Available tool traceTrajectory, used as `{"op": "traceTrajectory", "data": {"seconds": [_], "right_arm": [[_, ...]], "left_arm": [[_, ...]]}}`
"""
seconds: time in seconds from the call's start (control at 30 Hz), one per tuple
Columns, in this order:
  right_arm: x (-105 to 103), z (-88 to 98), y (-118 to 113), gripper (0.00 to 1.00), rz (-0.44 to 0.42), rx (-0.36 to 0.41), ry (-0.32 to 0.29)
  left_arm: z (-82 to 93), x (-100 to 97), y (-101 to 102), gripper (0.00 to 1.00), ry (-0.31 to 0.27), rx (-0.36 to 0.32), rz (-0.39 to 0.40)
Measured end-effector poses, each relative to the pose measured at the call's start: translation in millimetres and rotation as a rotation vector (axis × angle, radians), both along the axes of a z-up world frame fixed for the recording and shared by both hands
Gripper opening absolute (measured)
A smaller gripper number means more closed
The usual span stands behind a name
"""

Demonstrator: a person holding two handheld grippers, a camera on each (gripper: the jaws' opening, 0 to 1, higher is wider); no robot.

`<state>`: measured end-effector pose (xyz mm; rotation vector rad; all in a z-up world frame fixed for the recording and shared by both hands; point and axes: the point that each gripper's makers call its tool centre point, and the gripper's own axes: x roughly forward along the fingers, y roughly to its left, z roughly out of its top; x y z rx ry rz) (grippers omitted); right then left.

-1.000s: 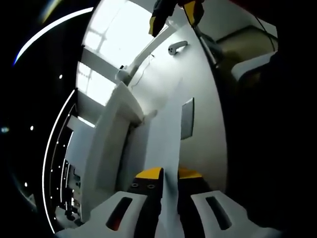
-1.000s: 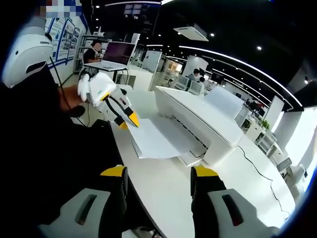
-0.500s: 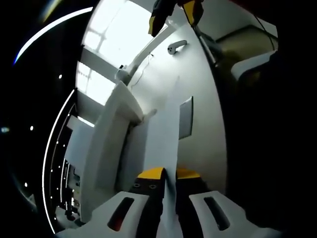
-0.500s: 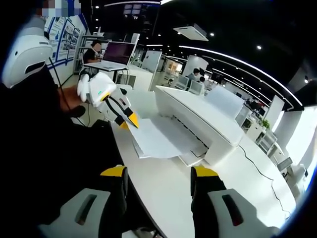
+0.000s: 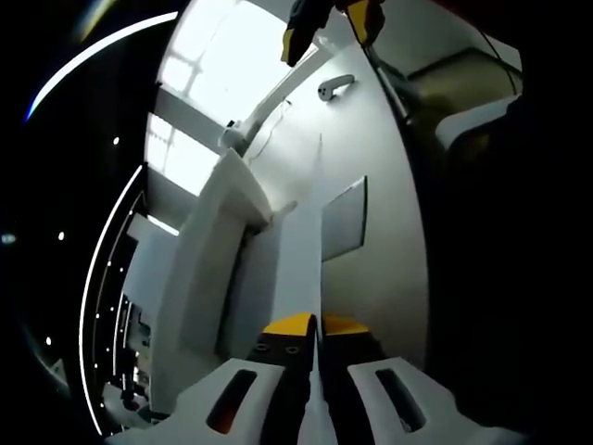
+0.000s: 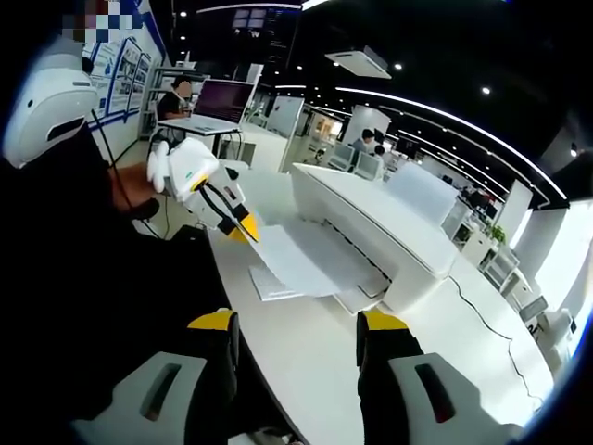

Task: Remove the paper from the printer output slot and place it on top of the printer

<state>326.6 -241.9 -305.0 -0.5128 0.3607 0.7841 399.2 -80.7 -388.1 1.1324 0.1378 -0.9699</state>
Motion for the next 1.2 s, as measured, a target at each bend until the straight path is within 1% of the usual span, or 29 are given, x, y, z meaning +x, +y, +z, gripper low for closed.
{"op": "traceTrajectory", "data": {"seconds": [0.3,0.6,0.97,1.2], "right_arm": [[0.0,1.0,0.5,0.46,0.0,-0.003,-0.001],[-0.2,2.1,-0.5,0.46,-0.003,-0.001,-0.004],[-1.5,0.8,0.6,0.46,-0.003,-0.003,-0.002],[-1.9,1.7,1.0,0.46,0.001,-0.006,-0.002]], "left_arm": [[-0.4,-0.9,0.5,0.06,0.0,0.0,-0.003],[1.1,-0.7,-0.6,0.06,-0.013,0.004,-0.011],[2.5,1.8,0.8,0.06,0.006,-0.027,0.004],[3.9,-0.9,-0.1,0.06,0.017,-0.032,-0.006]]}}
